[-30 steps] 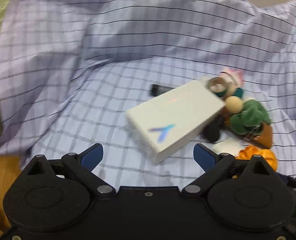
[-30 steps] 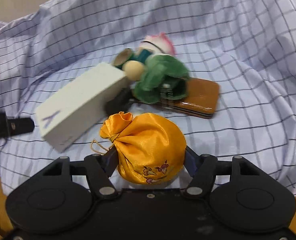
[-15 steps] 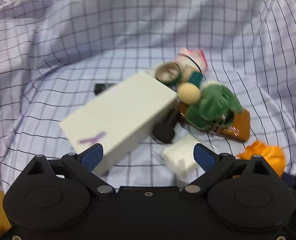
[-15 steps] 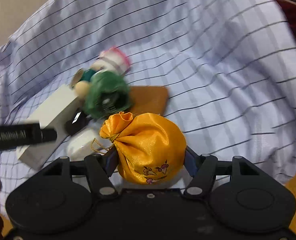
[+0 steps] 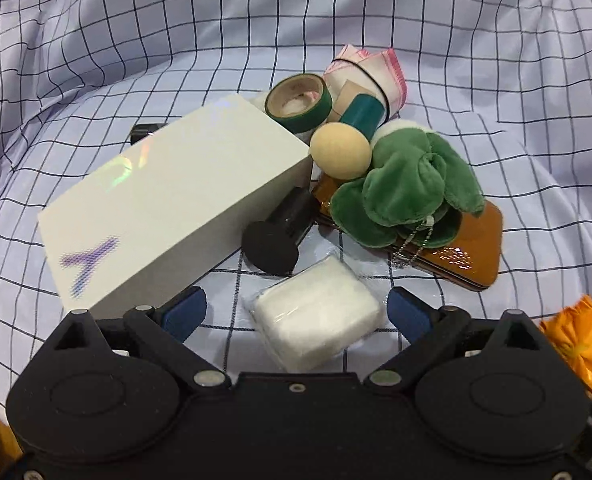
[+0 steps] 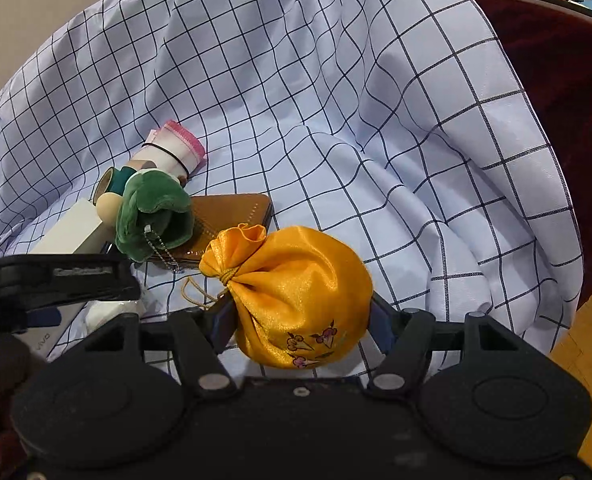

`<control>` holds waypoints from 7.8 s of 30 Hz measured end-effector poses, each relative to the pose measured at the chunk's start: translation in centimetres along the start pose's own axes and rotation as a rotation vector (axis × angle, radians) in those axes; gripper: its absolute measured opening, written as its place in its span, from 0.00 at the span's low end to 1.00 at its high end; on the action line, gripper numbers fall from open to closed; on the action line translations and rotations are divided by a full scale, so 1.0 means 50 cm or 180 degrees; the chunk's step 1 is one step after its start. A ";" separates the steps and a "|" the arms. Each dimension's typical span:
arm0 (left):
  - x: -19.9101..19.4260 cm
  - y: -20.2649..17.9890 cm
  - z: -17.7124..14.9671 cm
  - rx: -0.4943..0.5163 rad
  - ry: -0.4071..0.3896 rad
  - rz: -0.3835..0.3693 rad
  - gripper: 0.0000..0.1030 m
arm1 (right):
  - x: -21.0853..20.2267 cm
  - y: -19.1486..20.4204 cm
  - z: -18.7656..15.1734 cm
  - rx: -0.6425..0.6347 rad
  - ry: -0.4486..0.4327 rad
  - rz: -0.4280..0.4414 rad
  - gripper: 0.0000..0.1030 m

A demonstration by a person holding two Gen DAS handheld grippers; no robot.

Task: Organize soft objects
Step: 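Close the left tool on the white wrapped packet while the right tool holds the pouch, then carry the white packet with the left tool while the right tool carries the pouch over the basket, then open the left tool to drop the packet while the right tool releases the pouch into the basket, then move the left tool toward the dark bottle while the right tool approaches the towel roll, then grasp the dark YESHOTEL bottle with the left tool while the right tool grasps the towel roll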

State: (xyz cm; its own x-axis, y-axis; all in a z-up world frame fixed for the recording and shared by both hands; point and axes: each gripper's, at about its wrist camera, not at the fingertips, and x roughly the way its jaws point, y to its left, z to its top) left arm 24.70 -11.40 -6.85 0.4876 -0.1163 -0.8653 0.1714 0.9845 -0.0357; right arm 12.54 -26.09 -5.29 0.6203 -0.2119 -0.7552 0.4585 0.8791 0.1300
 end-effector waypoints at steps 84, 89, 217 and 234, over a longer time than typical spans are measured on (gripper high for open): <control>-0.251 0.177 -0.387 -0.0621 -0.0111 -0.0693 0.31 | -0.274 0.052 -0.237 -0.0638 0.0082 0.0422 0.64; -0.251 0.177 -0.388 -0.0630 -0.0114 -0.0695 0.31 | -0.272 0.051 -0.237 -0.0642 0.0096 0.0419 0.64; 0.158 0.276 0.280 -0.0379 0.0436 -0.0214 0.72 | 0.123 0.247 0.252 -0.0925 -0.0074 0.0143 0.76; 0.215 0.253 0.300 -0.0172 0.0647 -0.0230 0.72 | 0.167 0.251 0.259 -0.0918 -0.0046 0.0068 0.76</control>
State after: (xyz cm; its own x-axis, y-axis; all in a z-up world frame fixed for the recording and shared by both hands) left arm 44.95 -2.15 -9.09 0.2921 -0.1634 -0.9423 0.1509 0.9808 -0.1233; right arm 31.71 -22.36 -1.62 0.6379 -0.1963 -0.7447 0.2465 0.9681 -0.0440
